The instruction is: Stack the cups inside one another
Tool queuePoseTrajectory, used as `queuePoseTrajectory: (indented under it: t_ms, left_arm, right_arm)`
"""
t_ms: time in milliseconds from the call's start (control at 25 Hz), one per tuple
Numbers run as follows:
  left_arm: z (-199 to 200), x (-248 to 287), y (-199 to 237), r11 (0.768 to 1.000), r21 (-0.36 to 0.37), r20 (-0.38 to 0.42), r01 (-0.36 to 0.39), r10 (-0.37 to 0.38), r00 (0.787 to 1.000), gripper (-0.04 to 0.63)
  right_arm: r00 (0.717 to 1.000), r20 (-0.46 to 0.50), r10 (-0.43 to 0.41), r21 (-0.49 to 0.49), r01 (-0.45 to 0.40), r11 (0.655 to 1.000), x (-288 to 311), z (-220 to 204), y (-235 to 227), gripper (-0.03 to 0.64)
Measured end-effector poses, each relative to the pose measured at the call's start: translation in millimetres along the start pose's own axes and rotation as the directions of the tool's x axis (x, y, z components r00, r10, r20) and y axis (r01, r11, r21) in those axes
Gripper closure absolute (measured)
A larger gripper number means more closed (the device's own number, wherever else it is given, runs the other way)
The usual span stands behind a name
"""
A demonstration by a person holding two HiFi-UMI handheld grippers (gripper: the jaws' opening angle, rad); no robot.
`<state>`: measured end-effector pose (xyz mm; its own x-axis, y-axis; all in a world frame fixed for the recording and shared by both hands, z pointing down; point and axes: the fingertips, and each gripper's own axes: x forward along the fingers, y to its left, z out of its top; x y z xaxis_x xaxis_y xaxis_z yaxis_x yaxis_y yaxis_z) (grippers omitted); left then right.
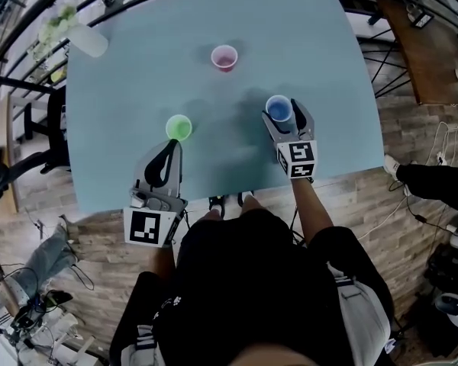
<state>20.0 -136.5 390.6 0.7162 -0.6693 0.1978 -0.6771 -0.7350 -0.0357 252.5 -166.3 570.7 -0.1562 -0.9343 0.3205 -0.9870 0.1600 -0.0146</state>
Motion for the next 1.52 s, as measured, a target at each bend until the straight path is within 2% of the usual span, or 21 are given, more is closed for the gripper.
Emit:
queuePoseTrajectory:
  t_ms: [360,680,1080,1520]
  left_arm:
    - [3.9,-14.1,19.2,0.999,-0.023,0.045,-0.039,0.04,0.998,0.603]
    - [3.1,-41.7,48.5,0.994,-0.044,0.069,-0.102,0.105,0.992,0.603]
    - [-9.8,-91.4,89.2,0.971,-0.084,0.061,-0.223,0.228,0.972,0.603]
    - [-24.8,-136.2,116.5,0.935,-0.098,0.036,-0.341,0.346,0.938,0.603]
  right_arm:
    - [0.997,0.044,0.059,-0.028,-0.058,0.998,-4.2,42.0,28.7,0.265]
    - [0.982,0.081,0.169,-0.08,-0.162,0.983,3.2,82.9,84.5,0.265]
    - [0.927,0.112,0.359,-0.137,-0.343,0.929,31.2,117.9,179.5,0.265]
    - [0.867,0.102,0.488,-0.16,-0.47,0.868,51.1,118.0,247.3,0.265]
